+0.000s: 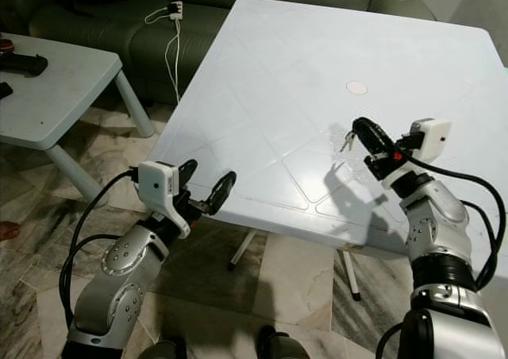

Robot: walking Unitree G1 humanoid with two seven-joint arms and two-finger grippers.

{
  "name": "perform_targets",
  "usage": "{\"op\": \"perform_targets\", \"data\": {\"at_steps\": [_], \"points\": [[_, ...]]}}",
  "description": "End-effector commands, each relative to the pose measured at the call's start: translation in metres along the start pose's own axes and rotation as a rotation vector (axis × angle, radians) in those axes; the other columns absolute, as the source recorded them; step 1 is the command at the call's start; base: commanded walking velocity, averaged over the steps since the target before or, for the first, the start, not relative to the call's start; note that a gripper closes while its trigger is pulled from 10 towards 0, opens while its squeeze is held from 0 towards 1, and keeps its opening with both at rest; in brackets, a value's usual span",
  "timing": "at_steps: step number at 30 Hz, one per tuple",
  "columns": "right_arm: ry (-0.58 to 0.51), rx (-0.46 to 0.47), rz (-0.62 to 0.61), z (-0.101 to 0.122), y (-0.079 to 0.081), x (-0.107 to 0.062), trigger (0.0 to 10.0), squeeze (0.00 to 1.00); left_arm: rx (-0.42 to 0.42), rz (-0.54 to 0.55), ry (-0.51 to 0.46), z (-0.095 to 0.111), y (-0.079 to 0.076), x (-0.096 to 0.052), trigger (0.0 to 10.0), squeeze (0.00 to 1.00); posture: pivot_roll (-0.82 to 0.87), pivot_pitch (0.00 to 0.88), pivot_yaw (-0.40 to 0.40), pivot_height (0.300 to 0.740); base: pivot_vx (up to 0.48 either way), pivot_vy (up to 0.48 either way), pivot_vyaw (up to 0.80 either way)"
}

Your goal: Hang keys on a hook

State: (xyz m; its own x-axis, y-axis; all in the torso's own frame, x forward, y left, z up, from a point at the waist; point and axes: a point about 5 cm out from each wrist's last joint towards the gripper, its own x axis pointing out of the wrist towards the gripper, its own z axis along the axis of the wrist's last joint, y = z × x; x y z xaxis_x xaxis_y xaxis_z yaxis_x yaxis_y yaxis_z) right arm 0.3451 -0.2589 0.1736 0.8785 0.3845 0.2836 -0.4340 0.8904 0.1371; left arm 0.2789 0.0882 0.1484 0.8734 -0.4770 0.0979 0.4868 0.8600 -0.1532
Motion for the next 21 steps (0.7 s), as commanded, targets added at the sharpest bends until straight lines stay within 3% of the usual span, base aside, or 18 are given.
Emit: {"op": "perform_targets", "data": {"at_steps": [1,21], "points": [[-0.022,-0.003,-0.019,0.005,-0.001,-0.002,10.0,0.00,-0.002,0.010,0.001,-0.001,0.002,0.000,10.0,0.00,-0.03,0.211,-0.057,0.740,0.000,0.000,0.00],[-0.067,0.009,-0.018,0.016,0.010,0.005,10.0,0.00,0.010,0.095,-0.015,-0.001,0.013,0.002,10.0,0.00,-0.03,0.194,-0.060,0.740,0.000,0.000,0.00]]}}
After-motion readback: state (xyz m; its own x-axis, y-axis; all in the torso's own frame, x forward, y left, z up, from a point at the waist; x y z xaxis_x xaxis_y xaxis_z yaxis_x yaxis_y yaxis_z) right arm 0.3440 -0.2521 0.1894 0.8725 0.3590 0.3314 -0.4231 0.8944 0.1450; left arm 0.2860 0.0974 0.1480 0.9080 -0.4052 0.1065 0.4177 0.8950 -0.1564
